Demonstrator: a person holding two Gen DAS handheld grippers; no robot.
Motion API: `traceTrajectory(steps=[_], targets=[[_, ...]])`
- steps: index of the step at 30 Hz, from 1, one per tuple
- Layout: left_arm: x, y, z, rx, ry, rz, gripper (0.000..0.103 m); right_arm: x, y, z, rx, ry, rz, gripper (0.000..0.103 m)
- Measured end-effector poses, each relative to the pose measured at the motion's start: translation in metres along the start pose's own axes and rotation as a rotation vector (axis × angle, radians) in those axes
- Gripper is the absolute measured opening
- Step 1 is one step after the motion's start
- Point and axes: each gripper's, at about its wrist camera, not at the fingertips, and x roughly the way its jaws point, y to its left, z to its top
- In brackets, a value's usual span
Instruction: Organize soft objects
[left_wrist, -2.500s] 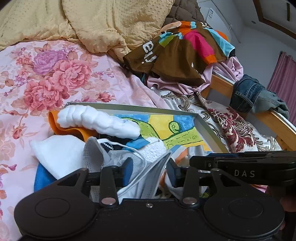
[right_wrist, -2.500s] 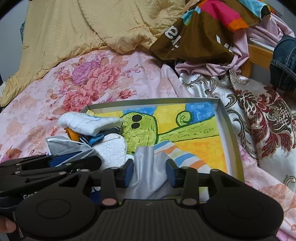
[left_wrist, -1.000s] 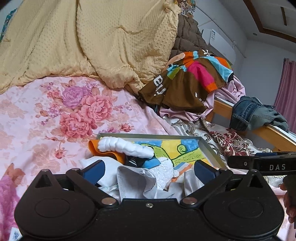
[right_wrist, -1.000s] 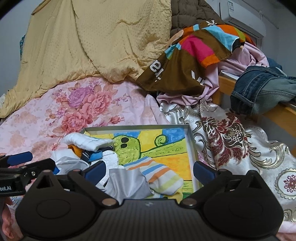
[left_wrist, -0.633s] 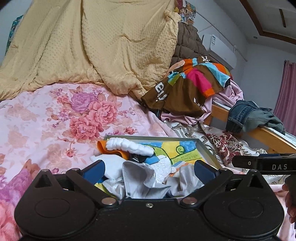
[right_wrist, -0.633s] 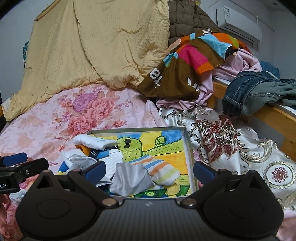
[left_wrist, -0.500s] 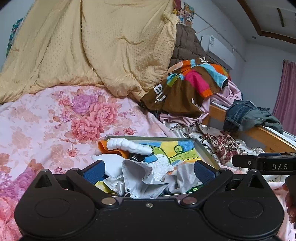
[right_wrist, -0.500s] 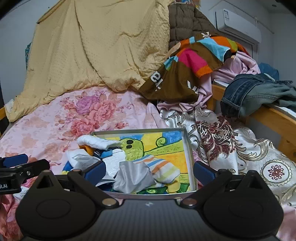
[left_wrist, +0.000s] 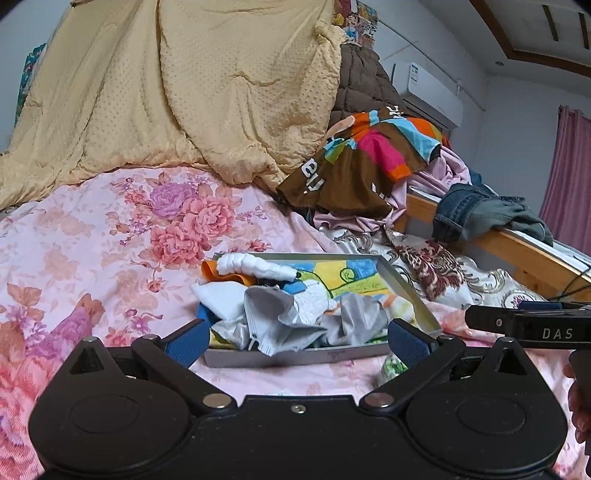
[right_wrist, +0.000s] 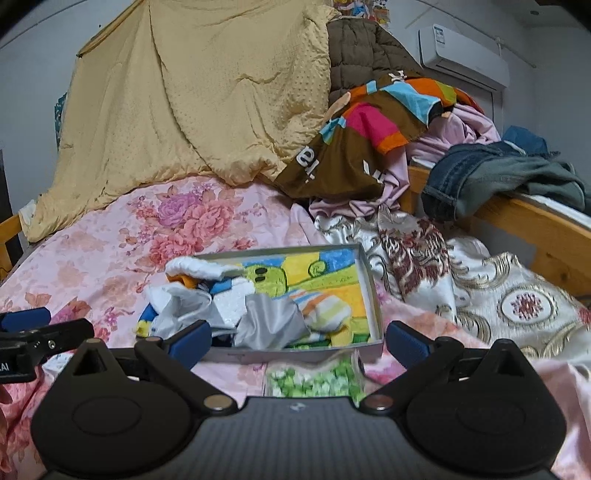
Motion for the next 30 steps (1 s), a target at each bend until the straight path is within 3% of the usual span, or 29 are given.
traceTrajectory(steps=[9,26,30], targets=[[-0.021,-0.007,-0.015,0.018,0.006,-0.004,0.102,-0.019,0.005,-0.021,-0.019,-0.002,-0.001,0.103],[-0.049,-0.001,-0.046,-0.056,-0.025,0.091,0.102,-0.036,0.015,-0.041,-0.044,-0.033,0.024,0.103],[-0.052,-0.004,-0.052,-0.032,-0.029,0.104,0.102,-0.039,0.013,-0.049,-0.039,-0.030,0.019,0.103]])
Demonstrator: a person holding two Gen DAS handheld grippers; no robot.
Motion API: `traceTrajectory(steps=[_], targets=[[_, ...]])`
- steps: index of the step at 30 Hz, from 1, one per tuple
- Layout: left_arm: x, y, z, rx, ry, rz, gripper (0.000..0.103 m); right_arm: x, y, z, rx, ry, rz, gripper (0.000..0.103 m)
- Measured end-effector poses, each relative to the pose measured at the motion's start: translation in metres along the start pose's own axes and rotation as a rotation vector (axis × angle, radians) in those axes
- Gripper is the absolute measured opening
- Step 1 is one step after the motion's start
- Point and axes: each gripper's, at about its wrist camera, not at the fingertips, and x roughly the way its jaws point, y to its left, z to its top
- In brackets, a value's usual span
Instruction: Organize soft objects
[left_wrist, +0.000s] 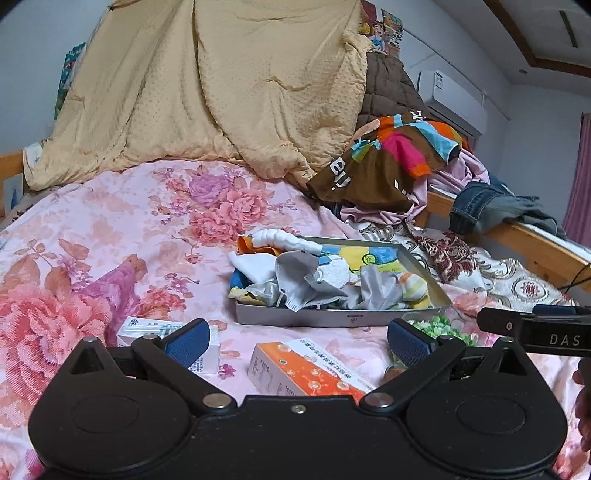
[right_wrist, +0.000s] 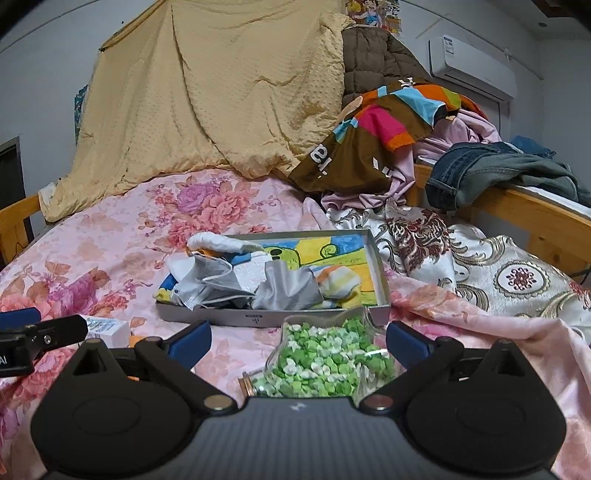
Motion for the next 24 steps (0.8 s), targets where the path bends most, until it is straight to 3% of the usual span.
traceTrajectory(steps=[24], targets=[[-0.009,-0.008,-0.033,-0.034,0.039,0.065,0.102,-0.017,-0.013,-0.033,0.049,-0.006,-0.013,0.103]])
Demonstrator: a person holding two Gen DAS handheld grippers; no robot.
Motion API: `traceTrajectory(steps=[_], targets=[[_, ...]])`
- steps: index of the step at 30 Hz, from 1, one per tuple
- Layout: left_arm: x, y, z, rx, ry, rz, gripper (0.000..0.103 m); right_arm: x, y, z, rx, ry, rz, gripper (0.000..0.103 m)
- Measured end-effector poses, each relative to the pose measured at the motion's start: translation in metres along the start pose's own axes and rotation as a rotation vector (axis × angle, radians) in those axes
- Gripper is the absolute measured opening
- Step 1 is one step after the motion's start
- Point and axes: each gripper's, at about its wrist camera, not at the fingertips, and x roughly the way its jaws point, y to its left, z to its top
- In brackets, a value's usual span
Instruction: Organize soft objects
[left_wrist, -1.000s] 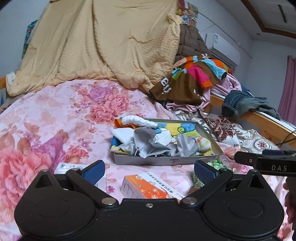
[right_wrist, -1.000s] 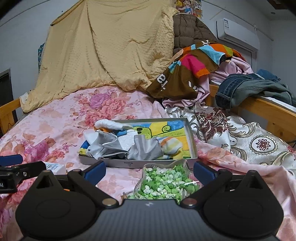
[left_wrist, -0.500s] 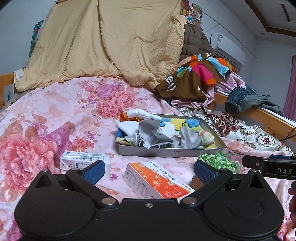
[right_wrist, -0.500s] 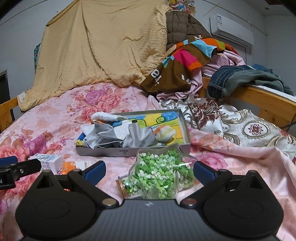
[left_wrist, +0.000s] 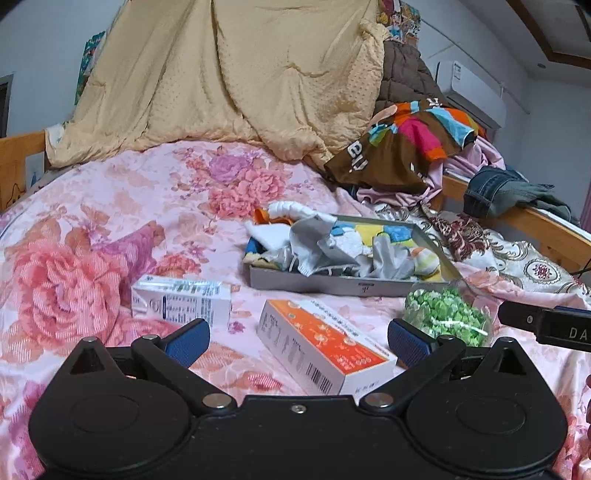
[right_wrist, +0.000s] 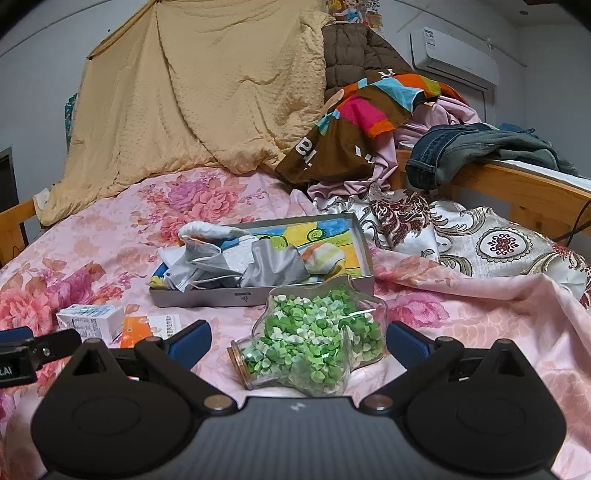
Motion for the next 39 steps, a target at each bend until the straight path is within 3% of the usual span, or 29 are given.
traceTrajectory(steps=[15,39], targets=[[0.006,0.001,-0.016,-0.028,0.070,0.026,0.102,-0.001,0.005,-0.015,0.019,0.048,0.080,0.103],[0.003,0.007,-0.028,-0.041,0.106,0.033,0.102,0.006,0.013,-0.036,-0.024,0.070,0.043,0.103]])
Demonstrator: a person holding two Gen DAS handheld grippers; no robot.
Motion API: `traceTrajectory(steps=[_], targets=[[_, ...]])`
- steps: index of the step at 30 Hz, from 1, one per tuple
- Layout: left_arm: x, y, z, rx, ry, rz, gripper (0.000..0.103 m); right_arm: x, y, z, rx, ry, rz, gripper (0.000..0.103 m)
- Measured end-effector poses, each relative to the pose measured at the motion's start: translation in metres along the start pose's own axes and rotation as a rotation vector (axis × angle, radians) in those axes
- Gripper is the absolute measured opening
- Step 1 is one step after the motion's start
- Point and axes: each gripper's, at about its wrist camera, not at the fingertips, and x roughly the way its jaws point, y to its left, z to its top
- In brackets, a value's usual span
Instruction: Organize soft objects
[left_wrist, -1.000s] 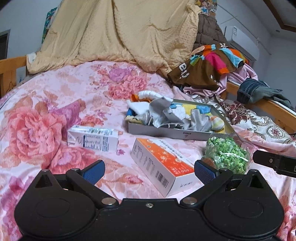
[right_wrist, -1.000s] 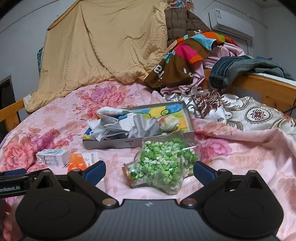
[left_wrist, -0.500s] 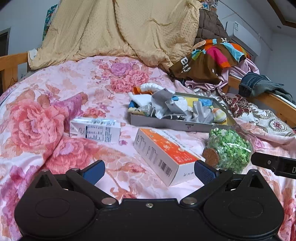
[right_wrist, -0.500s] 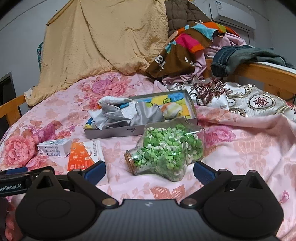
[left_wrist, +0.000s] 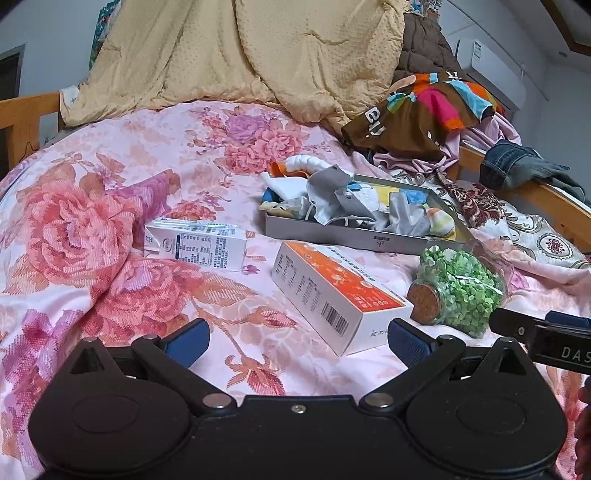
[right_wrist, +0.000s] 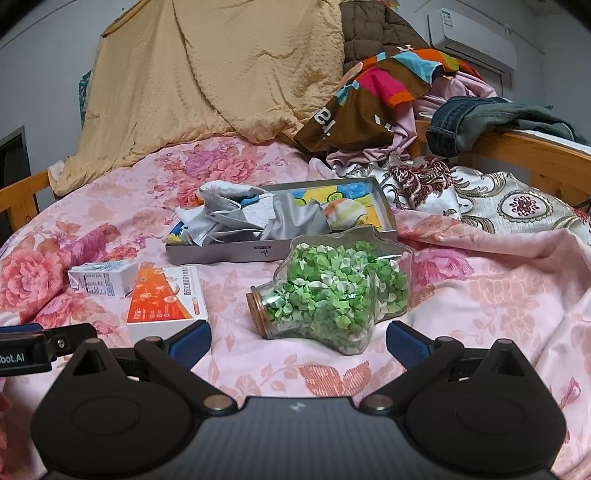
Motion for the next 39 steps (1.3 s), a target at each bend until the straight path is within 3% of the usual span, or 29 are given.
traceTrajectory(steps=[39], targets=[[0.0015,-0.0003,-0.0053,-0.004,0.007,0.001,0.102,0.0067,0.0025,-0.0045,-0.015,0.010,0.007,0.103]])
